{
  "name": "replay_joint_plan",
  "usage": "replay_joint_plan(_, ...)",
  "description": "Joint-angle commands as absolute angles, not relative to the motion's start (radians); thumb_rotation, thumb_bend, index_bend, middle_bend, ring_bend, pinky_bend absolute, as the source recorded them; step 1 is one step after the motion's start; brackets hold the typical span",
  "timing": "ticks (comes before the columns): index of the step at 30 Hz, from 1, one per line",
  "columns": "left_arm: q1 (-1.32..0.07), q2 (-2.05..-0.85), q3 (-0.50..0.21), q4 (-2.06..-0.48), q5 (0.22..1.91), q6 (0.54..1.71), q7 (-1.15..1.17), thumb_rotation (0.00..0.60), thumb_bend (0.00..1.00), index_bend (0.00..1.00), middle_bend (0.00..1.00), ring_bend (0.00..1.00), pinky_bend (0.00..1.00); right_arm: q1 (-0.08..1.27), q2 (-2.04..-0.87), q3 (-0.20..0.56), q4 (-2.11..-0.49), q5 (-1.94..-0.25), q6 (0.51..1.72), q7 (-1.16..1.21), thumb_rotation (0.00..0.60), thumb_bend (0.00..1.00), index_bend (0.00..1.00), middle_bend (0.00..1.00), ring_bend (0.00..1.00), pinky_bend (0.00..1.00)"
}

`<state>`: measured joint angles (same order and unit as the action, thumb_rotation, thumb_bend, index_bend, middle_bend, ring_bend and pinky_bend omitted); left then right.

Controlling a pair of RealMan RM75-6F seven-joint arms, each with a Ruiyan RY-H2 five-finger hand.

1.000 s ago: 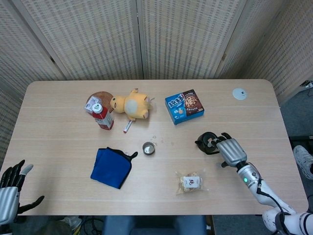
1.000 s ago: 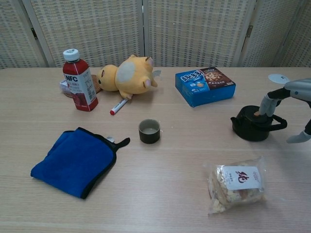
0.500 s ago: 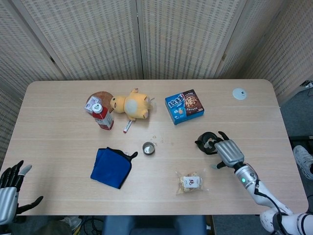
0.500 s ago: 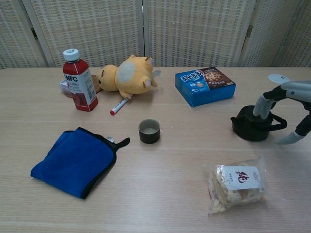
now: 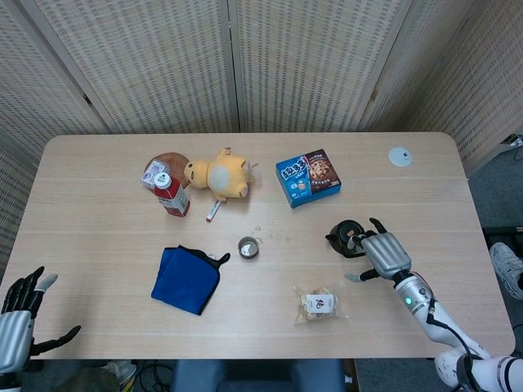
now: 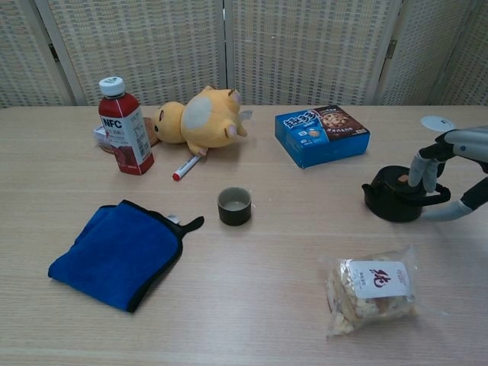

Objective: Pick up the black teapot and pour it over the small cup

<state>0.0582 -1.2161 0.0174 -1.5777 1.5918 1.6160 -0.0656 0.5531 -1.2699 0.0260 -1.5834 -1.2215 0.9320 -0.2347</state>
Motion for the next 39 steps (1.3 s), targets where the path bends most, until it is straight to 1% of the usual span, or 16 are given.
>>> replay_joint_plan(1,0.058,-1.216,0.018,-1.578,1.591,1.615,-0.065,0.502,0.00,0.12,0.00,0.00,0.00,0.562,-1.280,0.030,-1.570,-1.213,0.923,-0.256,0.347,0.00,0.38,0.43,0.30,0.00)
replay_joint_plan(5,0.058,-1.215,0.017,-1.580,1.588,1.615,-0.062,0.503,0.00,0.12,0.00,0.00,0.00,0.568,-1.293,0.033,-1.561,-1.201,0.914,-0.276,0.345,0.00,0.40,0.44,0.30,0.00)
replay_joint_plan(19,0.058,-1.220,0.017,-1.570,1.579,1.610,-0.063,0.502,0.00,0.12,0.00,0.00,0.00,0.581,-1.313,0.035,-1.557,-1.154,0.892,-0.328,0.346,0.00,0.40,0.45,0.34,0.00)
replay_joint_plan(39,0.061,-1.226,0.018,-1.552,1.571,1.609,-0.078,0.502,0.00,0.12,0.00,0.00,0.00,0.600,-1.331,0.013,-1.563,-1.101,0.862,-0.402,0.359,0.00,0.40,0.46,0.35,0.00)
